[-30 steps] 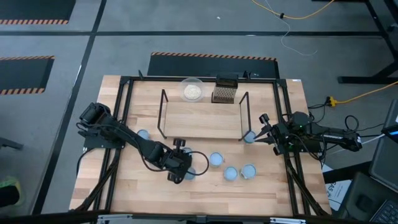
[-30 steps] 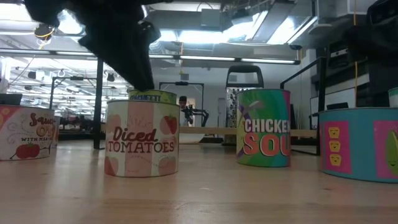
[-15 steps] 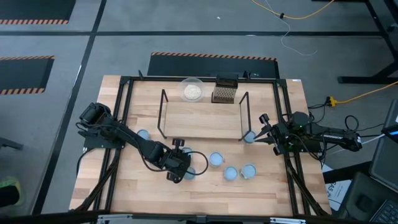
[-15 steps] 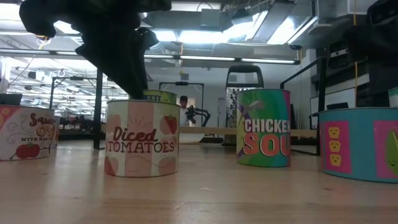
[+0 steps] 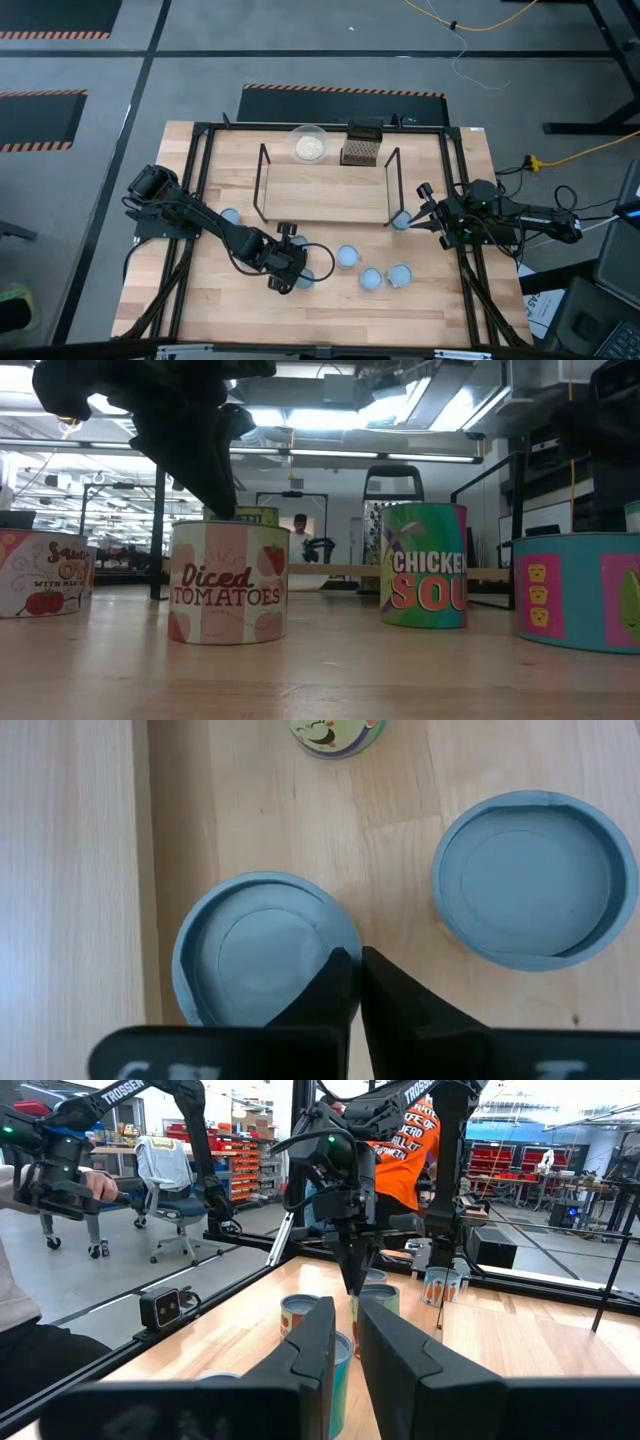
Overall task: Pick and place cans onto a shelf
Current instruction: Put the canned spaghetti sauce on the shelf
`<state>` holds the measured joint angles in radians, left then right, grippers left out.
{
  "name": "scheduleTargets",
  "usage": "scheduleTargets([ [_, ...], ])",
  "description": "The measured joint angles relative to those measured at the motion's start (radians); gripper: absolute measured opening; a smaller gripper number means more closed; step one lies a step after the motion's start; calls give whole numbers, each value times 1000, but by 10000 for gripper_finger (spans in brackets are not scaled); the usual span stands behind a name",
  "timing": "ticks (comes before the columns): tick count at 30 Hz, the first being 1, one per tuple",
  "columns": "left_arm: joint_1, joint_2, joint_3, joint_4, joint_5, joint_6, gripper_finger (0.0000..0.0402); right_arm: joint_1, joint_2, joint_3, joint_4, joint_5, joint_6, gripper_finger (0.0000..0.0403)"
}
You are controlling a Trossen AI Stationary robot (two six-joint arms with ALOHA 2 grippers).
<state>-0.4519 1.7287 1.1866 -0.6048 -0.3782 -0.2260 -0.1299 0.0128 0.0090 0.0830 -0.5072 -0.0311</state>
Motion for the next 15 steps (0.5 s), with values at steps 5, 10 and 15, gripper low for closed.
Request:
scheduleTargets([
  [5, 0, -2, 0, 13, 3, 0, 4, 0, 0, 0, 0, 0, 0, 53],
  [10, 0, -2, 27, 11, 4, 1, 4, 0, 0, 0, 0, 0, 0, 53],
  [15, 0, -3, 92, 10, 3, 96, 3, 0, 0, 0, 0, 0, 0, 53],
])
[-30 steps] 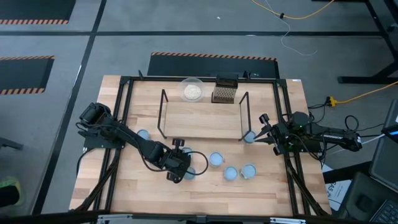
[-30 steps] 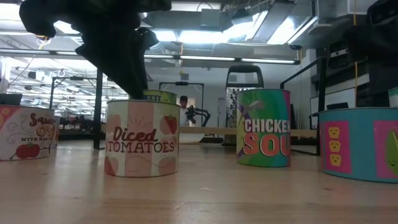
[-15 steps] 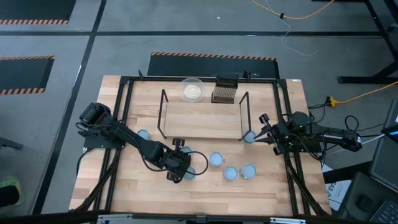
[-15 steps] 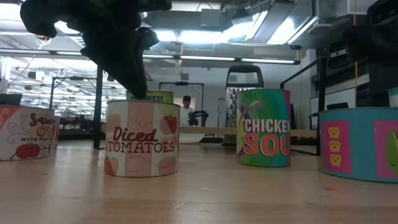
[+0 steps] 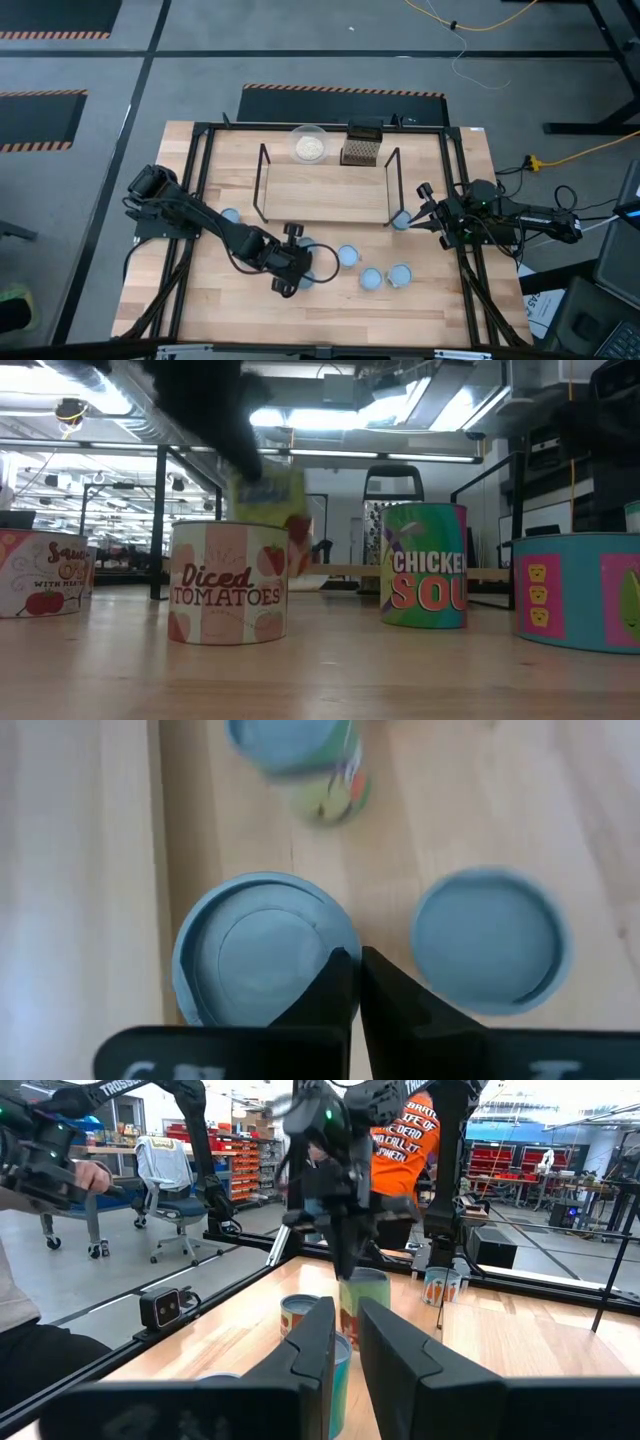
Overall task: Pick and place cans onto a shelf
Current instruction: Put the canned spaghetti sauce on the shelf
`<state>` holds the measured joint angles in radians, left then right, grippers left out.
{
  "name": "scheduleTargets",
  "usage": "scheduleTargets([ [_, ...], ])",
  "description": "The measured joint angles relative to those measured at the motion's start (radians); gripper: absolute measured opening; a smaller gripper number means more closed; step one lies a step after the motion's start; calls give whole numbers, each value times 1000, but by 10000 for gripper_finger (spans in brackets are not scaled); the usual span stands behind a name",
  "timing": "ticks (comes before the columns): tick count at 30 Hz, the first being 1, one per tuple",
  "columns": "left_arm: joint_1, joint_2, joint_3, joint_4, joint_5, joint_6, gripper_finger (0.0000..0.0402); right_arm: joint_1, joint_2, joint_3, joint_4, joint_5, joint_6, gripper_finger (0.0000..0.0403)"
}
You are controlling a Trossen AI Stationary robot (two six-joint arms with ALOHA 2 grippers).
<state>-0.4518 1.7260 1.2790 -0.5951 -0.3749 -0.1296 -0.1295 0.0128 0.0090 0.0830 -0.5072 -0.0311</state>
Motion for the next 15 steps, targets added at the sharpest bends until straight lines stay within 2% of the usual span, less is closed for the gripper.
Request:
scheduleTargets([
  [5, 26, 0, 112, -44, 0, 110, 2, 0, 0, 0, 0, 0, 0, 53],
  [15, 140, -1, 364, -307, 0, 219, 2, 0, 0, 0, 0, 0, 0, 53],
])
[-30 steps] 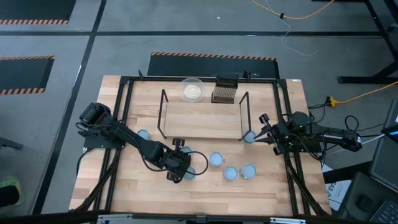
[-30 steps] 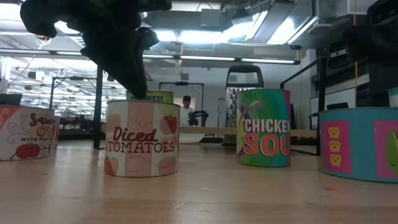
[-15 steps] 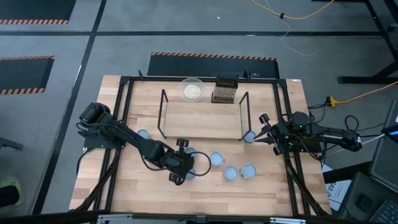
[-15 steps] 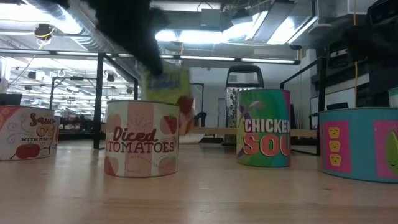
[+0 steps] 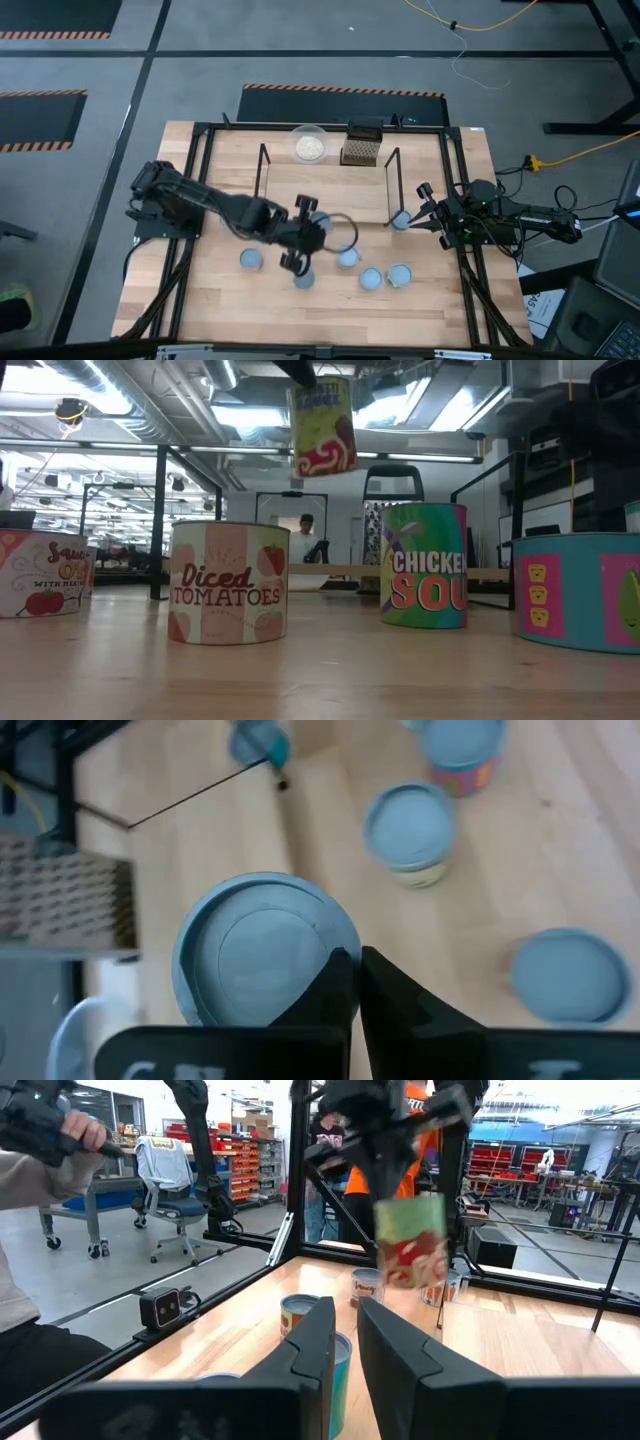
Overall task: Pick and place cans onto a shelf
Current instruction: Put the canned spaghetti sauce on the shelf
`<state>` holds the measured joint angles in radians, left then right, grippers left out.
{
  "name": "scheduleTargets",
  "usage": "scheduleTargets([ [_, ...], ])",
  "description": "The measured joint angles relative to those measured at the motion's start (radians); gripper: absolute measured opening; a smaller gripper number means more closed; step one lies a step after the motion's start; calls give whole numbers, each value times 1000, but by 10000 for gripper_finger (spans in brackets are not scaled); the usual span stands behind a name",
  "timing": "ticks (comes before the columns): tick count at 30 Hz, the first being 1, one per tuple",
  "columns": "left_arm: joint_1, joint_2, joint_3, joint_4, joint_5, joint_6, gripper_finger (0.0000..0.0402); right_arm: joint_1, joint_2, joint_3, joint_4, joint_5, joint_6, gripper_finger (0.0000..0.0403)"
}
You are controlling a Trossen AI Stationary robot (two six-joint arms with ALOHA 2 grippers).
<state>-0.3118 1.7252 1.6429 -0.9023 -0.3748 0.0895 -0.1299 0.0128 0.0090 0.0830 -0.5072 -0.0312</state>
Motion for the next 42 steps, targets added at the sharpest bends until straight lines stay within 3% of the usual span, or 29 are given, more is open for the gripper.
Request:
scheduleTargets([
  [6, 87, 0, 92, -179, 1, 2, 2, 0, 0, 0, 0, 0, 0, 53],
  [13, 195, 0, 100, -331, 39, 33, 1, 0, 0, 0, 0, 0, 0, 53],
  [28, 478, 0, 87, -330, 194, 211, 0, 0, 0, 0, 0, 0, 0, 53],
  [32, 547, 0, 86, -305, 303, 244, 0, 0, 0, 0, 0, 0, 0, 53],
  [37, 602, 0, 83, -262, 388, 303, 0, 0, 0, 0, 0, 0, 0, 53],
  [42, 635, -1, 3, -210, 446, 317, 0, 0, 0, 0, 0, 0, 0, 53],
])
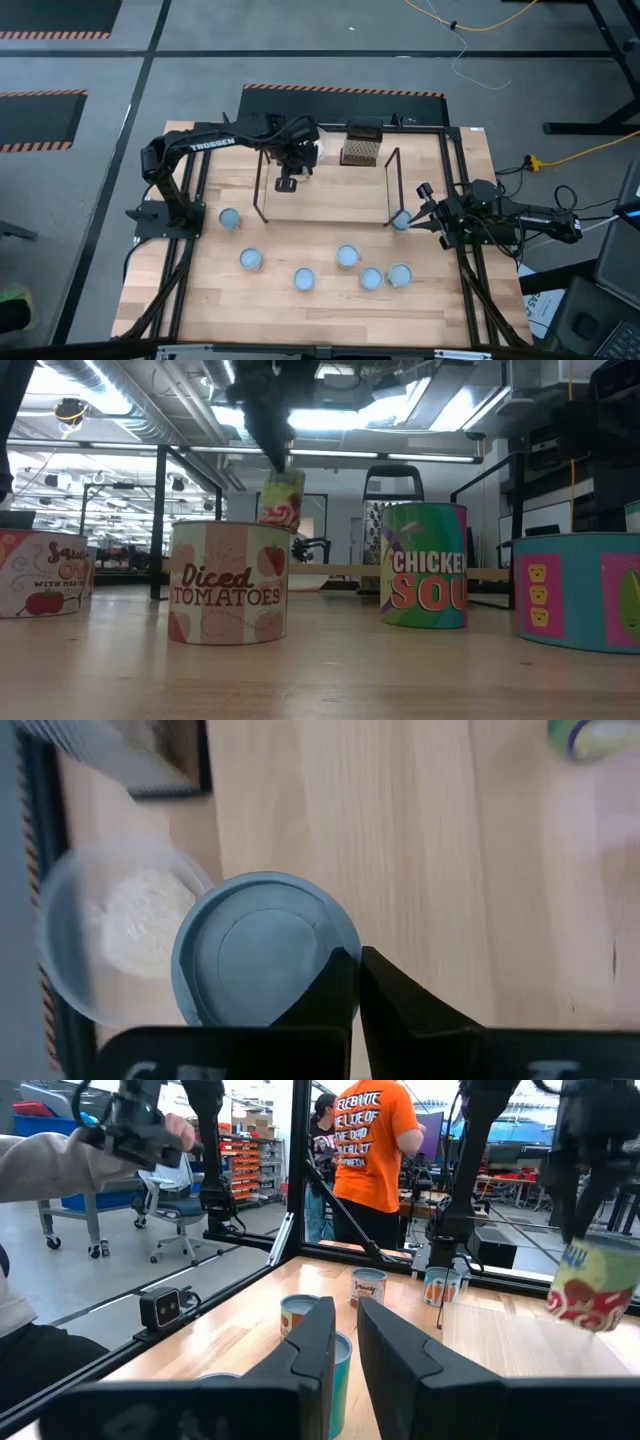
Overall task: Pick and place cans onto a shelf
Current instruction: Put the canned spaghetti sauce on the shelf
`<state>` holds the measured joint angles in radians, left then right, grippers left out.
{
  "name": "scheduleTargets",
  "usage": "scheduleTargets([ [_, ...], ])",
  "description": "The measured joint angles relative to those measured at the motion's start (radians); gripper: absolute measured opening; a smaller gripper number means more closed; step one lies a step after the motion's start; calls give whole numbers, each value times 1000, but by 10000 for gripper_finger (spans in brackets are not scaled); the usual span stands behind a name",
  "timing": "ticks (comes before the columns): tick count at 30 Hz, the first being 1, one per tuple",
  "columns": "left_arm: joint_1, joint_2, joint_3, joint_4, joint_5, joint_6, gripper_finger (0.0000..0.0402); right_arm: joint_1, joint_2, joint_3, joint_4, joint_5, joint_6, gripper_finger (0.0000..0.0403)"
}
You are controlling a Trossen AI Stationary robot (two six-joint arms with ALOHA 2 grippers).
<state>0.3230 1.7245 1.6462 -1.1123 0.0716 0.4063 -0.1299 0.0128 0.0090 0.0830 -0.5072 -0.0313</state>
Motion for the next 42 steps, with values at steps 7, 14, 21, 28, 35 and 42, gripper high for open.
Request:
scheduleTargets([
  [7, 34, 1, -142, 108, 48, 47, 0, 0, 0, 0, 0, 0, -1, 53],
  [14, 85, 1, -203, 142, 56, 50, 0, 0, 0, 0, 0, 0, -3, 53],
  [21, 96, -1, -211, 128, 65, 52, 0, 0, 0, 0, 0, 0, -3, 53],
  [28, 96, -1, -212, 114, 64, 42, 15, 0, 0, 0, 0, 0, -3, 53],
  [35, 96, -1, -212, 113, 45, 17, 39, 0, 0, 0, 0, 0, -3, 53],
  [42, 95, 0, -212, 119, 43, 15, 58, 0, 0, 0, 0, 0, -4, 53],
])
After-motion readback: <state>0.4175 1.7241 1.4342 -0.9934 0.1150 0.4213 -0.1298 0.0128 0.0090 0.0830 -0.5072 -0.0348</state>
